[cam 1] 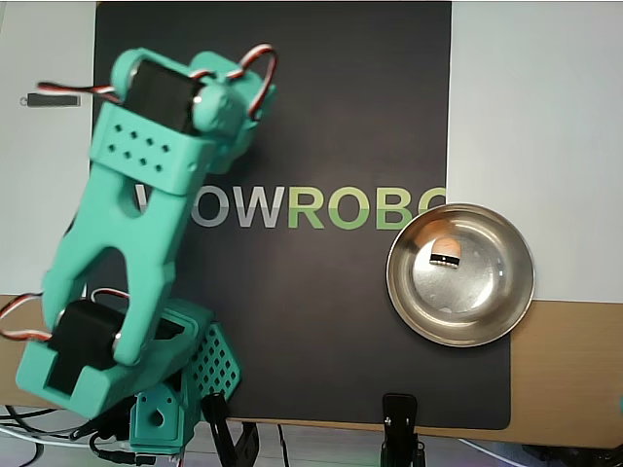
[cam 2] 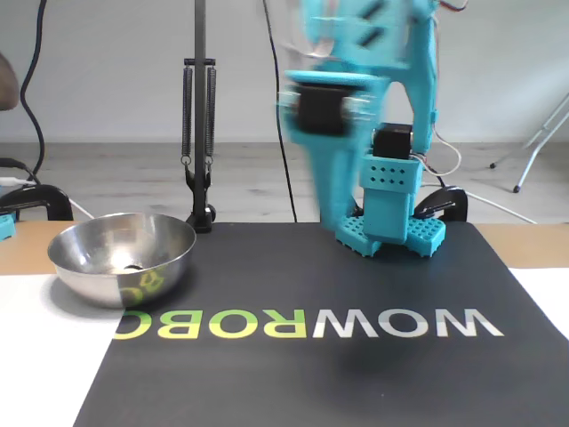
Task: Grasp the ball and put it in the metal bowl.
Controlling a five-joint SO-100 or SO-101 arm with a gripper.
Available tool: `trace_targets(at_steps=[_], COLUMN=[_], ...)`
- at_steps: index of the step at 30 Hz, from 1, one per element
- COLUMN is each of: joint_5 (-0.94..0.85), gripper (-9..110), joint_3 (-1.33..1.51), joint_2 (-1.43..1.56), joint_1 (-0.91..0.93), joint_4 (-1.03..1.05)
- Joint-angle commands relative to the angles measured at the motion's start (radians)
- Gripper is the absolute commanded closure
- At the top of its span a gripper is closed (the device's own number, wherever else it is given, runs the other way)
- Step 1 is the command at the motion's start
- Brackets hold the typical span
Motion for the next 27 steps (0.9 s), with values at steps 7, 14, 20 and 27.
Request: trace_targets(at_steps=[7, 14, 20, 27], joint_5=[0.110, 0.129, 0.129, 0.129], gripper=[102, 102, 102, 102], joint_3=[0.110, 0.166, 0.167, 0.167], joint_2=[0.112, 0.124, 0.124, 0.140], joint_1=[-0.161, -0.275, -0.336, -0.382], joint_4=[-0.060, -0.094, -0.094, -0.098])
